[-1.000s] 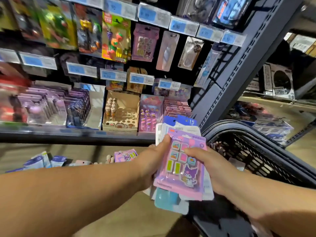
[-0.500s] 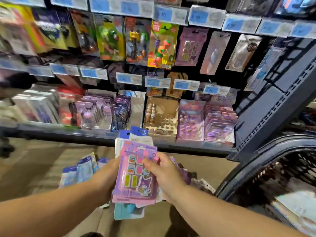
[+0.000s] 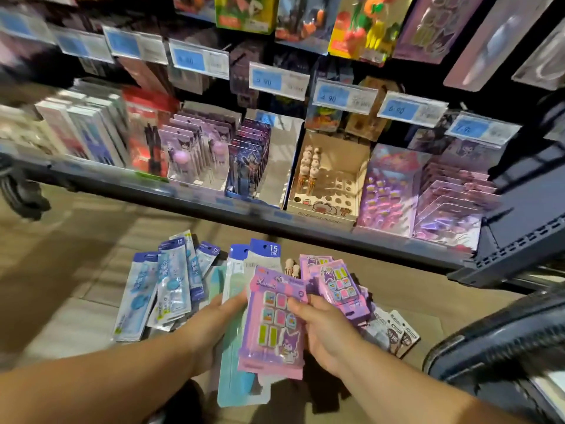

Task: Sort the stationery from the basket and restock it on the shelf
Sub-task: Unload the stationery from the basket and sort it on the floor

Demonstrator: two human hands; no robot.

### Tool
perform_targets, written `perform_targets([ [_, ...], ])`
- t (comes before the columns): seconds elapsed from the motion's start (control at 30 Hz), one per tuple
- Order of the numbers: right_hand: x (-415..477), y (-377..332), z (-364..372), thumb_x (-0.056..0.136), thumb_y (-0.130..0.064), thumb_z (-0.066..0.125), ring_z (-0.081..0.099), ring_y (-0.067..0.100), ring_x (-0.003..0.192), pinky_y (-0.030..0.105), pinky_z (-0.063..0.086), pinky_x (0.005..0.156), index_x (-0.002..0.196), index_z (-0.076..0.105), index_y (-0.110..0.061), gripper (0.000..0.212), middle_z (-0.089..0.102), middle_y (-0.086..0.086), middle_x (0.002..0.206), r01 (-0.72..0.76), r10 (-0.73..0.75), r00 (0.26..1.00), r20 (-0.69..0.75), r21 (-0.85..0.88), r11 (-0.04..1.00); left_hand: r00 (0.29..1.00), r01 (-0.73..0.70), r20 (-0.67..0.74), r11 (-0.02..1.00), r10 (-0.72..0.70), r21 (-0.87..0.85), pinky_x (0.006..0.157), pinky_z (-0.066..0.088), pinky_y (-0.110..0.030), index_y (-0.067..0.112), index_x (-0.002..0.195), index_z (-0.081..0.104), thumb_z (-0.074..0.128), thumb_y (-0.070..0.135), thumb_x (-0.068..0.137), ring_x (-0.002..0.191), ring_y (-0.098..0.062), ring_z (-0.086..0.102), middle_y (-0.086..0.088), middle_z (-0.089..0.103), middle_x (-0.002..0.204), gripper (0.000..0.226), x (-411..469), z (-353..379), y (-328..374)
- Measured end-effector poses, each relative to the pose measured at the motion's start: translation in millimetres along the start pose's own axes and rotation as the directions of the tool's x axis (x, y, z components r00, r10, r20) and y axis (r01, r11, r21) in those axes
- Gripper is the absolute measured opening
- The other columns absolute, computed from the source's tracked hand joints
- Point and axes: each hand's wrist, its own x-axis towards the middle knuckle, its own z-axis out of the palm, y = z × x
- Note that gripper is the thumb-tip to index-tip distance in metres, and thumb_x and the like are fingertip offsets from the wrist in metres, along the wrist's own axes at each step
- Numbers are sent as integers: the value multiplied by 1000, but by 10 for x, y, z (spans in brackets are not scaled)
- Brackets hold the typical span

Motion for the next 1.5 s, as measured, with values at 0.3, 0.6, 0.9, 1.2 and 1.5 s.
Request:
perform_targets([
  [0.3,128,11,32,95,-10,56,72,22,83,35,55,71,111,62,-7,18,75,8,90,-49,50,997,55,-16,999,999,33,15,999,-33,-8,80,57,-47,11,112,62,54,57,80,87,-35,73,-18,74,101,57,100,-183,46],
  [0.6,128,-31,-27,95,-15,58,70,21,97,39,51,94,110,65,-14,17,75,4,101,-25,40,998,57,-247,969,995,83,52,996,-83,-7,83,56,-48,5,116,63,68,46,72,88,-39,72,-21,73,103,60,202,-125,49],
  [0.9,82,-26,-178,95,-10,53,70,22,93,42,47,97,114,67,-10,23,73,10,106,-79,82,996,23,-122,989,977,174,133,985,-170,-19,81,56,-48,9,107,69,65,52,67,89,-41,71,-24,71,106,59,359,-70,96],
  [1.2,122,6,-307,95,-8,51,70,27,95,39,54,81,114,65,-7,24,72,14,107,-125,126,992,-13,33,992,963,168,188,977,-191,130,86,55,-52,5,114,63,78,31,59,90,-41,71,-24,71,105,62,624,-28,137],
  [1.5,408,-48,-704,93,-17,59,66,32,102,49,46,100,111,65,-8,20,73,15,104,117,100,874,-476,404,907,996,68,44,994,-72,88,60,52,-33,12,104,64,60,16,92,62,-25,73,-12,76,81,13,885,33,170],
])
